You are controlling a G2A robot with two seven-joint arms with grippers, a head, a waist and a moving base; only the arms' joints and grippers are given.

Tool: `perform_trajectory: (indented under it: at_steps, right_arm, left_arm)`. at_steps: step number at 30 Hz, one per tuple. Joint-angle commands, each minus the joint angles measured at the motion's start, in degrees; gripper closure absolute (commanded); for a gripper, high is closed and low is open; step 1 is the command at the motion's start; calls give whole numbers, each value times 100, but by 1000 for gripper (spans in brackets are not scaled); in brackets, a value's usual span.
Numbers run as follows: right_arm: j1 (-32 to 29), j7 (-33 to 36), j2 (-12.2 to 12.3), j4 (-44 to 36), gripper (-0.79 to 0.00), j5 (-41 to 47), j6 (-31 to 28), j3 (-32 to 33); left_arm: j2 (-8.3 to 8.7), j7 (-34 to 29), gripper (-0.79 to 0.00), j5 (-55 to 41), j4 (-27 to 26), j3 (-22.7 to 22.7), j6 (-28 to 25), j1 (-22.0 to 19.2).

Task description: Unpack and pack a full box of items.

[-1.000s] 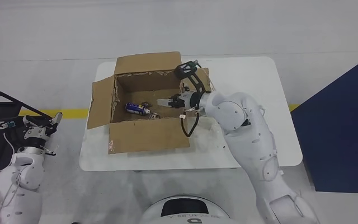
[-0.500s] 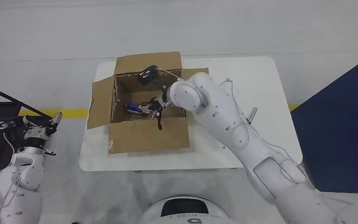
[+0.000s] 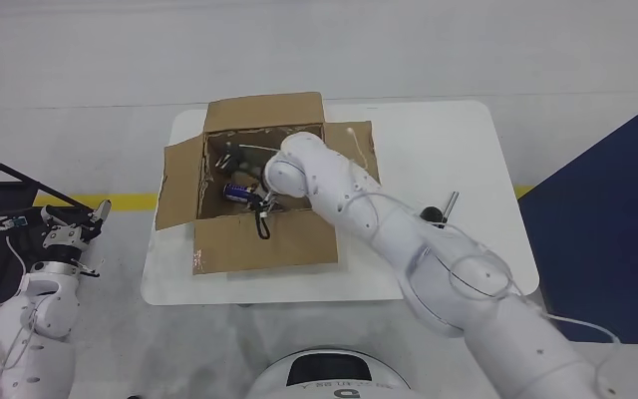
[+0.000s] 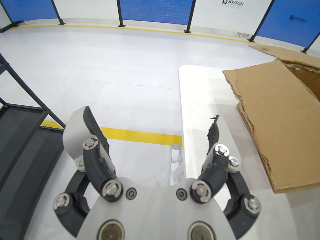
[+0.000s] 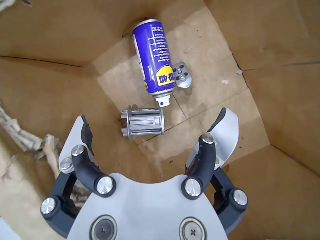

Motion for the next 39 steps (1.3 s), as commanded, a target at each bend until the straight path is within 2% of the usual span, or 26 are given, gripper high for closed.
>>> perform_trajectory:
  at_steps: [1,10,18,19,20,21,22,24,25,27,30,39]
  right_arm:
    - [62,-129,-161,384,-785,13,-120,-85]
    - [233,21,-750,1420,-785,69,-345,-307]
    - [291,172,-1069,2002,-785,-35,-394,-410]
    - [295,184,-1083,2025,-739,-67,-360,-430]
    - [297,184,-1092,2031,-643,-86,-322,-446]
    - [300,179,-1098,2031,-499,-102,-277,-460]
    - [308,160,-1102,2030,-388,-107,-218,-468]
    - [338,121,-1106,2035,-240,-71,-63,-460]
    - [369,96,-1106,2057,-114,-49,89,-448]
    - [414,66,-1103,2070,0,0,322,-423]
    - [474,-13,-1098,2075,0,88,502,-379]
    - [736,-257,-1046,2075,0,347,-40,-177]
  left_arm:
    - [0,0,-785,0,0,0,0,0]
    - [0,0,-785,0,0,0,0,0]
    - [0,0,-785,0,0,0,0,0]
    - [0,0,-785,0,0,0,0,0]
    - [0,0,-785,0,0,0,0,0]
    - [0,0,-785,0,0,0,0,0]
    - [0,0,-785,0,0,0,0,0]
    - [0,0,-785,0,0,0,0,0]
    - [0,0,-785,0,0,0,0,0]
    - [0,0,-785,0,0,0,0,0]
    - [0,0,-785,0,0,0,0,0]
    - [0,0,-785,0,0,0,0,0]
